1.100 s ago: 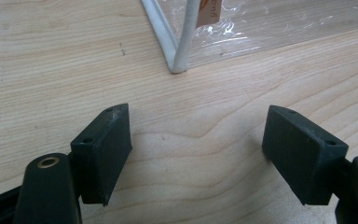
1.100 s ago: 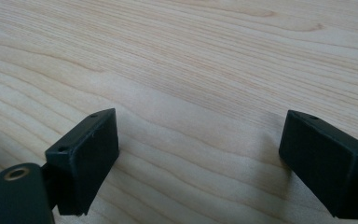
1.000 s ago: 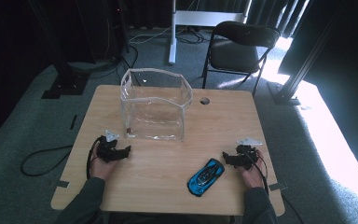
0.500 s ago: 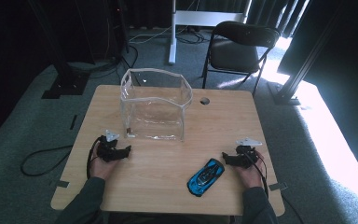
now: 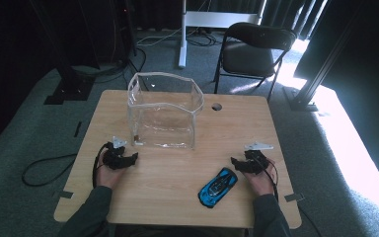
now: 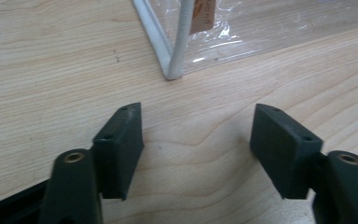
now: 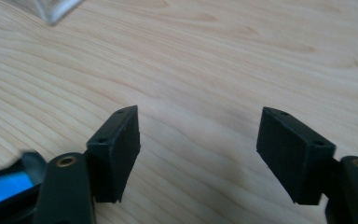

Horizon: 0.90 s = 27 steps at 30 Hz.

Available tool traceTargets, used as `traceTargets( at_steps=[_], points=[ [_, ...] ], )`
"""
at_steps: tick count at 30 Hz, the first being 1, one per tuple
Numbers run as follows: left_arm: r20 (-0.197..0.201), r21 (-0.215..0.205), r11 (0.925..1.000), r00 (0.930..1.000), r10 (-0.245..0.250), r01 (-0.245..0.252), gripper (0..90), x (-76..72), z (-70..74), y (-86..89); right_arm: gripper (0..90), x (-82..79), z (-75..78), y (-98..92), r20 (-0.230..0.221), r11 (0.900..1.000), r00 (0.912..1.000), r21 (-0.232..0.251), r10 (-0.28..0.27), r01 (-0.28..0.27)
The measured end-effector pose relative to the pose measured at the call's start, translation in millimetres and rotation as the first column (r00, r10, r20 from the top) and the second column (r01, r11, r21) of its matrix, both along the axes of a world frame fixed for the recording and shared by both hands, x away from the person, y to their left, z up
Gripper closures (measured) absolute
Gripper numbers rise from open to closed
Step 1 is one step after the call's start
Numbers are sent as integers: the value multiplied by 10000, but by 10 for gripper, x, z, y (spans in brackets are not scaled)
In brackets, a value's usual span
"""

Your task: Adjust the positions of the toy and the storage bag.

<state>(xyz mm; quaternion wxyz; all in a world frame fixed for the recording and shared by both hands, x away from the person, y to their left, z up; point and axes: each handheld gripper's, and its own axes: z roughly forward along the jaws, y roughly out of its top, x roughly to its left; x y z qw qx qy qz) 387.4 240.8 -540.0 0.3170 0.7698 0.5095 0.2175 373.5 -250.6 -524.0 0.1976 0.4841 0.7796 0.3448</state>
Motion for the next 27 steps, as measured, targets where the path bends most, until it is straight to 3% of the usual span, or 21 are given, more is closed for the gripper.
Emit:
traceTargets(
  at_steps=[10,16,27],
  points=[
    [91,-156,9996,9997,216,-215,433,45,59,60,415,76,172,284,602,9969,9950,-35,793,-792],
    [268,-290,9993,9994,236,-228,476,106,141,89,490,159,234,438,565,9939,9924,92,1093,-1099],
    [304,-300,9995,9995,-21,30,548,194,159,21,641,328,309,786,747,9794,9770,164,1997,-2014]
  ],
)
